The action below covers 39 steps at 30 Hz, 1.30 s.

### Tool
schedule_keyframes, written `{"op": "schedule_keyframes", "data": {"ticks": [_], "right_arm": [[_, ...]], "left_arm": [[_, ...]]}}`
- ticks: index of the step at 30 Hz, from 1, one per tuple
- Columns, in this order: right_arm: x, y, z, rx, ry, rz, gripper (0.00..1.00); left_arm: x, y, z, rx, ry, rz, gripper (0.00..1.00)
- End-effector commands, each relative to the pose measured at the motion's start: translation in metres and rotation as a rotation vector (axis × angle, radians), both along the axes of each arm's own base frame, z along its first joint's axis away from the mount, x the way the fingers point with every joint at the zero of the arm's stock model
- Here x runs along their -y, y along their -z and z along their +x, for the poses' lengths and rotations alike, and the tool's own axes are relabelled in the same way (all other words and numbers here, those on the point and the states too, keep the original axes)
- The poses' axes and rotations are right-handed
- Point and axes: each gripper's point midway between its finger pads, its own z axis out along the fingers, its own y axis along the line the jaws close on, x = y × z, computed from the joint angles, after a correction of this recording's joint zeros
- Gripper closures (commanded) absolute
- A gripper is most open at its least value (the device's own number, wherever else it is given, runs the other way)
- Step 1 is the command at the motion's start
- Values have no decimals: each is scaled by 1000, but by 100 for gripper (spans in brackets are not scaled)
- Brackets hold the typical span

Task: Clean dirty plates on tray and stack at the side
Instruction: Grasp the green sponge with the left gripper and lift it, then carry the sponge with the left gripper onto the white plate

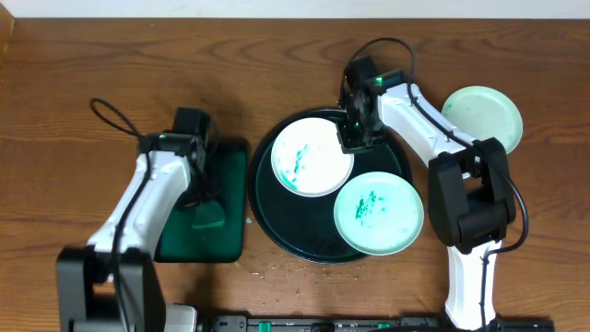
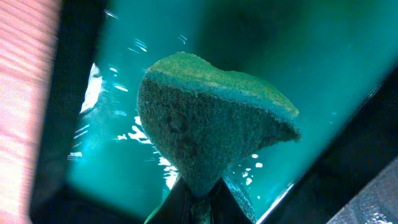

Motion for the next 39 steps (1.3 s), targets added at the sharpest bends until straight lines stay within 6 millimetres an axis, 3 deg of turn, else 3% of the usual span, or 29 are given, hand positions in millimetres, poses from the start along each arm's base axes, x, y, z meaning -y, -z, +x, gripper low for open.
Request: {"op": "schedule_keyframes", "data": {"ticks": [1, 16, 24, 26, 31, 35, 39], "right_arm": [[-4, 2, -4, -10, -23, 1, 99], [-4, 2, -3, -4, -30, 3, 99], [-4, 2, -3, -3, -38, 3, 99], [-4, 2, -4, -6, -38, 2, 99], [-10, 1, -6, -19, -41, 33, 99], [-16, 1, -10, -29, -17, 37, 99], [-16, 2, -10, -29, 42, -1, 99]], "left_arm": [[21, 6, 1, -18, -31, -125, 93], [34, -26, 18, 117, -8, -180, 93], [96, -41, 46, 243, 97, -368, 93], [126, -51, 57, 311, 155, -422, 93], [165, -62, 71, 397, 184, -485, 93], [190, -57, 78, 419, 193, -521, 93], [201, -41, 79, 393, 191, -526, 93]]}}
